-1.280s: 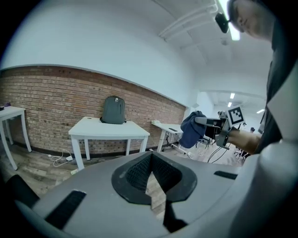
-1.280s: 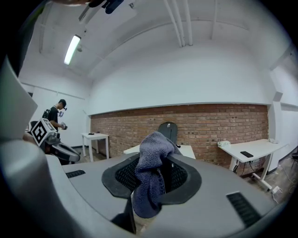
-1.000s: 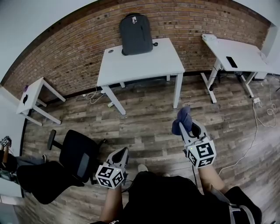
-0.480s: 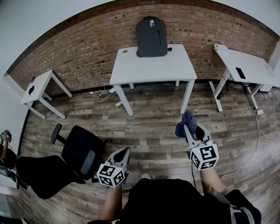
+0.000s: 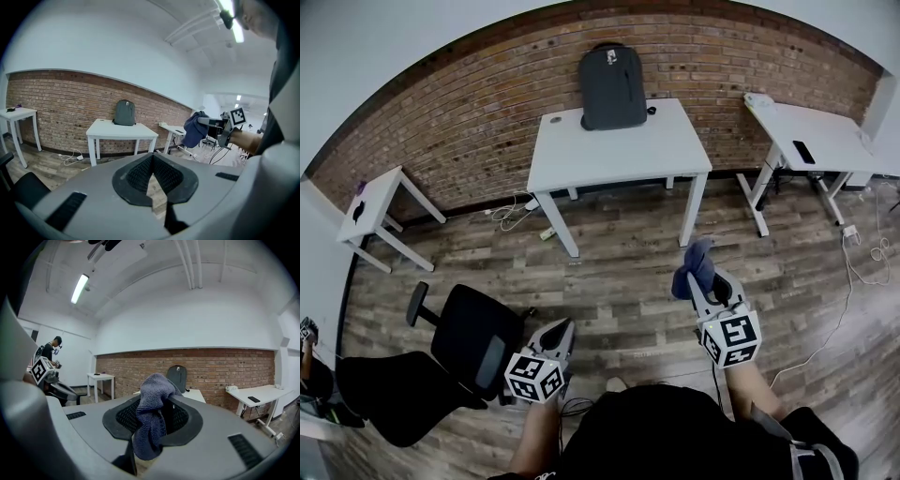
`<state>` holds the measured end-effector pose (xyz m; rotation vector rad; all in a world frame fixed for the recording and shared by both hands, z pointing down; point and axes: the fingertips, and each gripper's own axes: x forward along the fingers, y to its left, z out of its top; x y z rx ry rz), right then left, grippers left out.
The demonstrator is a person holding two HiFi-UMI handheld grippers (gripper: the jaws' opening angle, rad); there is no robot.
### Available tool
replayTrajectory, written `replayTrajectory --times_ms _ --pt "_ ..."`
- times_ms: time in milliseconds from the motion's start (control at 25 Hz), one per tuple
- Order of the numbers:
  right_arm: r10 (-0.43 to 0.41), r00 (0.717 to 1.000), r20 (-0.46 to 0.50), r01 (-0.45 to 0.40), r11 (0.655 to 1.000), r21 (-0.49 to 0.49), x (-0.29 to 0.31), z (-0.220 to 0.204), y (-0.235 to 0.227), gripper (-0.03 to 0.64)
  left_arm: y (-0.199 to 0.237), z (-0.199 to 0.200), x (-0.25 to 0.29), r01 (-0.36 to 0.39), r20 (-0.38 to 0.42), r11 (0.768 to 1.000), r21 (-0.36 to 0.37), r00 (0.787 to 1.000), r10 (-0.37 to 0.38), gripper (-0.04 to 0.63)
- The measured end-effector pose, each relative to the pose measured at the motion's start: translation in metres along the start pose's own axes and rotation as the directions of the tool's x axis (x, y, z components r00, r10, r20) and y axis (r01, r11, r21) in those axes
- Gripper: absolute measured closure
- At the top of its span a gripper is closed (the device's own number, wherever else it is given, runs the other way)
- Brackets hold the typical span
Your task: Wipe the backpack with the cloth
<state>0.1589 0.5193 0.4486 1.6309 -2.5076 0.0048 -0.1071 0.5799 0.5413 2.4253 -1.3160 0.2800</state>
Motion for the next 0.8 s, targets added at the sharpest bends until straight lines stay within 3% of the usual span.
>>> replayTrajectory --times_ms 800 --pt "-0.078 0.996 -0.037 0.079 0.997 0.018 -0.028 -0.007 0.002 0.514 -0.014 -0.011 0.007 0.095 -0.04 0.995 -0.008 0.995 -0.095 0.6"
